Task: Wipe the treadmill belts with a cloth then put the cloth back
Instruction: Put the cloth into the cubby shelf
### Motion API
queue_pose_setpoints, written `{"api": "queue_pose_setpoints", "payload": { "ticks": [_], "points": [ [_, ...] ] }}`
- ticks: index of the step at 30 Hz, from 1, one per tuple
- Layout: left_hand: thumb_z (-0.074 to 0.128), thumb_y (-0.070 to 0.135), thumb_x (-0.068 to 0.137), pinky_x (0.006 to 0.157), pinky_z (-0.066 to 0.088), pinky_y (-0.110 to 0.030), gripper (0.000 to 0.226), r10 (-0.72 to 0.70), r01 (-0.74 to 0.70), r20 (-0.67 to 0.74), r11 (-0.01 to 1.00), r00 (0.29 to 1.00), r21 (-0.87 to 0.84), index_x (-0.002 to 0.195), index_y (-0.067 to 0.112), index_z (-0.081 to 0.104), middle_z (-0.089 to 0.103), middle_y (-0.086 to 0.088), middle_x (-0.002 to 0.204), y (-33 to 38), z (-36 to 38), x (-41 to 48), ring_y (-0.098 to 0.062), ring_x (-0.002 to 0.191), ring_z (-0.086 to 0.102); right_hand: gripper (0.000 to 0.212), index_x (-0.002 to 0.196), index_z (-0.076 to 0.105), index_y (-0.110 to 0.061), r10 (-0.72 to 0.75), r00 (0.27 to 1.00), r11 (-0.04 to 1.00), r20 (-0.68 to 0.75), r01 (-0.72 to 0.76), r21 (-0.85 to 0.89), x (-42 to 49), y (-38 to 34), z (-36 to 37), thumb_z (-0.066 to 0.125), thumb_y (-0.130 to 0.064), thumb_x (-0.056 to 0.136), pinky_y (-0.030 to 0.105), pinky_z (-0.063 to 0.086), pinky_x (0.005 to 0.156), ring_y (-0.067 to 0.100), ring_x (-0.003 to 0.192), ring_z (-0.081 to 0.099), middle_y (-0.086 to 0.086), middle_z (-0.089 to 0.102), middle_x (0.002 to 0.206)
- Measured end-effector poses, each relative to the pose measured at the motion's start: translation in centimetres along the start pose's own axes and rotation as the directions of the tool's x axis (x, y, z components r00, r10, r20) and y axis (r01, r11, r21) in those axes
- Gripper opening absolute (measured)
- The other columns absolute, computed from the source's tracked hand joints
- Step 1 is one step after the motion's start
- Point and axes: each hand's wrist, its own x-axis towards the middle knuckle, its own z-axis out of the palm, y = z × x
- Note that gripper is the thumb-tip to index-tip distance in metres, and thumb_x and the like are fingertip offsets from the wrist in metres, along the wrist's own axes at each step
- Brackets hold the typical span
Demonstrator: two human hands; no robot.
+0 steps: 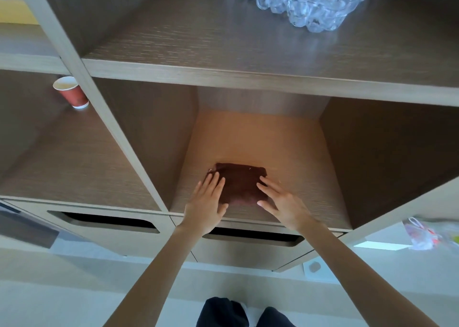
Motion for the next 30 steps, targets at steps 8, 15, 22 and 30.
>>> {"api": "queue_pose_setpoints", "payload": {
  "ticks": [8, 15, 22, 30],
  "points": [
    [0.040, 0.035, 0.098, 0.113, -0.005, -0.025, 0.065, 0.040, -0.037, 0.010, 0.977, 0.999, -0.208, 0.150, 0.019, 0.005, -0.009, 0.000, 0.158, 1.2, 1.2, 1.7, -0.015, 0.144, -0.009, 0.050, 0.147, 0.029, -0.029, 0.065, 0.997, 0.996, -0.035, -0.067, -0.051, -1.1, 1.6, 0.4, 0.039, -0.040, 0.099, 0.037, 0.044, 0.101, 0.016, 0.143, 0.022, -0.019, 0.014, 0.156],
    [0.039, 0.033, 0.099, 0.112, -0.007, -0.027, 0.063, 0.170, -0.160, 0.034, 0.964, 0.985, -0.213, 0.150, 0.016, 0.006, -0.005, -0.004, 0.158, 6.4, 1.9, 5.4, -0.019, 0.145, -0.005, 0.048, 0.146, 0.034, -0.026, 0.220, 0.969, 0.975, -0.114, -0.221, 0.003, -4.6, 5.6, -0.5, 0.042, -0.036, 0.099, 0.036, 0.043, 0.100, 0.009, 0.141, 0.023, -0.015, 0.020, 0.155],
    [0.040, 0.033, 0.098, 0.117, -0.005, -0.033, 0.068, 0.240, -0.238, 0.008, 0.966, 0.971, -0.101, 0.150, 0.015, 0.000, -0.010, -0.005, 0.158, 8.0, 1.9, 5.8, -0.019, 0.144, -0.013, 0.042, 0.136, 0.049, -0.010, 0.234, 0.912, 0.972, -0.338, -0.224, 0.068, -6.4, 5.4, -0.8, 0.054, -0.018, 0.095, 0.024, 0.027, 0.108, 0.016, 0.141, 0.029, 0.003, 0.039, 0.149],
    [0.026, 0.046, 0.099, 0.116, -0.006, -0.028, 0.066, 0.315, -0.315, -0.002, 0.949, 0.949, -0.035, 0.149, 0.014, -0.005, -0.019, -0.001, 0.155, 7.7, 3.8, 1.4, -0.013, 0.141, -0.021, 0.052, 0.148, 0.024, -0.017, 0.185, 0.960, 0.974, -0.208, -0.208, -0.093, -7.6, 4.0, 2.7, 0.035, -0.037, 0.101, 0.025, 0.003, 0.116, 0.006, 0.140, -0.013, -0.002, 0.006, 0.158]
  ]
}}
